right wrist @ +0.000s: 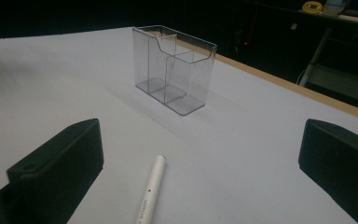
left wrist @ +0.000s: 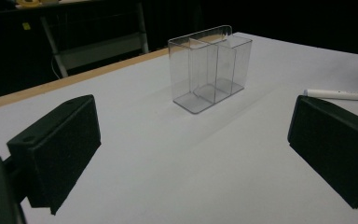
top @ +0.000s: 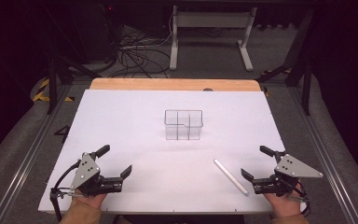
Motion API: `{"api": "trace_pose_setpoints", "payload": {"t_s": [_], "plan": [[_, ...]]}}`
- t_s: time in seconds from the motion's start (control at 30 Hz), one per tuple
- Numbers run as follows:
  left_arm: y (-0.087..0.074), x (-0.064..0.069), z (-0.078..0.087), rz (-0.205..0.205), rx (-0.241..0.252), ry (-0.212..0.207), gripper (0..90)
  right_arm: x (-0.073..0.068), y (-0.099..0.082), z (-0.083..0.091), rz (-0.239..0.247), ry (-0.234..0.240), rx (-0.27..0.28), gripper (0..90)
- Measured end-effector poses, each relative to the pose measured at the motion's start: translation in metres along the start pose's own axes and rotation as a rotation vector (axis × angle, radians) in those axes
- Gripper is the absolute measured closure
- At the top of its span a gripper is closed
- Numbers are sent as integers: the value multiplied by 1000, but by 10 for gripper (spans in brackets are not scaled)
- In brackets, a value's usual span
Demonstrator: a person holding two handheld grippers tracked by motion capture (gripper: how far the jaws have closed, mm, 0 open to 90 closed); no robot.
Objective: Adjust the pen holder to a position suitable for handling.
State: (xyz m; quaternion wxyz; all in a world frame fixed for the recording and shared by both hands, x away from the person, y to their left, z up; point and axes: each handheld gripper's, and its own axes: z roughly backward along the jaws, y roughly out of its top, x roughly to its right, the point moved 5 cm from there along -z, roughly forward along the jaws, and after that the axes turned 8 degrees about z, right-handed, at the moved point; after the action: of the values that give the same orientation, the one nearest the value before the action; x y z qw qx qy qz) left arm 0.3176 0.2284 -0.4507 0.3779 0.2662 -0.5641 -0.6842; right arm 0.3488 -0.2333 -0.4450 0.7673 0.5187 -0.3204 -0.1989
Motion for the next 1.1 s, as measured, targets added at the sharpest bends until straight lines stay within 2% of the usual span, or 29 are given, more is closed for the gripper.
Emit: {"api": "trace_pose_setpoints", "payload": {"t_s": [0.3,0.53,0.67,0.9,1.0,1.1], "plan": [[1,1,0,-8,4,8,35,-1,4,0,-11,6,22,2],[-1,0,-1,10,-1,8,39,-1,5,1,-34,8,-5,14],[-1,0,-2,6,-6,7,39,-1,7,-1,-45,14,-23,20],[-1,1,-1,1,-3,7,41,-2,17,-15,-40,43,-45,20],[-1,2,-2,-10,-7,4,41,-3,20,-23,-37,50,-60,20],[1,1,-4,-38,-10,3,41,-4,23,-28,-31,61,-62,20]]}}
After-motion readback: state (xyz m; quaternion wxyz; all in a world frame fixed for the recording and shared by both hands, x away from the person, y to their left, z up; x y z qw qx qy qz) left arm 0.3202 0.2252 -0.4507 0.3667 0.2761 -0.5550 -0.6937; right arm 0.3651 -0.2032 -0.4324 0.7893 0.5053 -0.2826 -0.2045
